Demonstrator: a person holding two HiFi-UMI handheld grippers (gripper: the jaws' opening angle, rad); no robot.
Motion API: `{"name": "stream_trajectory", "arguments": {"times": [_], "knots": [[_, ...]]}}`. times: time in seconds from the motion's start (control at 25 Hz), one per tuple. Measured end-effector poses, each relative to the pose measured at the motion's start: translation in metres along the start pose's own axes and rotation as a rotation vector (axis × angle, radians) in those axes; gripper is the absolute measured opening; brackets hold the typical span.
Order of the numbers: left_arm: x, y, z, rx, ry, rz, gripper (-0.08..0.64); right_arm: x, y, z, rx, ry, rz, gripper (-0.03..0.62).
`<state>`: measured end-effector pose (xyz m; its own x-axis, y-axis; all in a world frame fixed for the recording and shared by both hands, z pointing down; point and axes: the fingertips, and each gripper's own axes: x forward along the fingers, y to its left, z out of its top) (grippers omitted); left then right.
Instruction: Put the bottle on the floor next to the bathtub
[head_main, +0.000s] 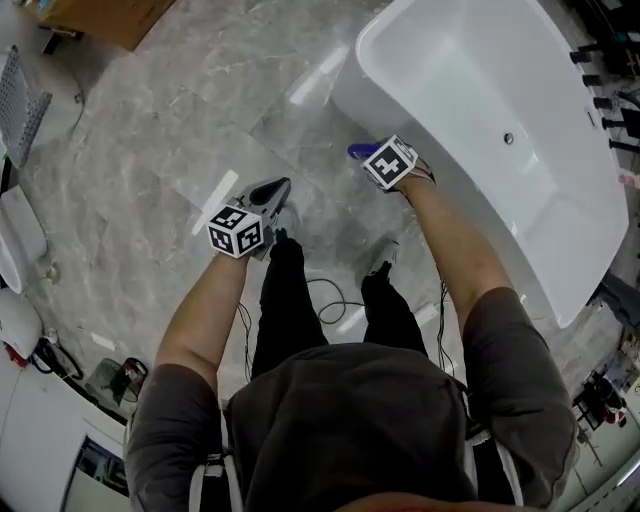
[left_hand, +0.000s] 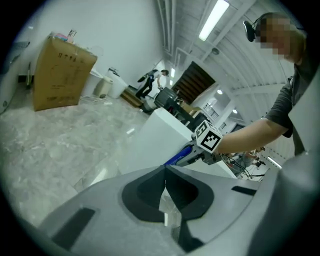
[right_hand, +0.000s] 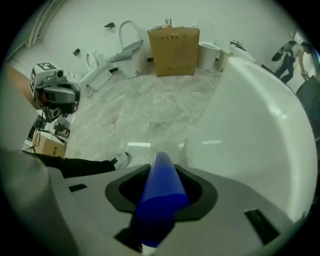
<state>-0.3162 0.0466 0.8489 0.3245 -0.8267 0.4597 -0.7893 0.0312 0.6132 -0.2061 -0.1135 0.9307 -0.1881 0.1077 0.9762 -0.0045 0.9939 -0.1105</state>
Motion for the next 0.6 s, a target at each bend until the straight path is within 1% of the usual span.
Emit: {"name": "stream_trajectory", "arguments": {"times": [0.12, 0.28, 0.48, 0.6], "knots": [[0.009, 0.049, -0.030, -0.043, 0.008, 0.021, 0.006, 0.078, -0.002, -0.003, -0.028, 0.069, 0.004, 0.138], [0.027, 0.100, -0.066, -0.072, 0.039, 0.016, 0.005, 0.173, -0.008, -0.011, -0.050, 0.150, 0.011, 0.138], [0.051, 0.156, -0.116, -0.049, 0.099, -0.006, 0.005, 0.289, -0.018, -0.011, -0.075, 0.167, -0.041, 0.138], [0.053, 0.179, -0.138, -0.043, 0.110, -0.001, 0.005, 0.341, -0.017, -0.019, -0.098, 0.193, -0.076, 0.139]]}}
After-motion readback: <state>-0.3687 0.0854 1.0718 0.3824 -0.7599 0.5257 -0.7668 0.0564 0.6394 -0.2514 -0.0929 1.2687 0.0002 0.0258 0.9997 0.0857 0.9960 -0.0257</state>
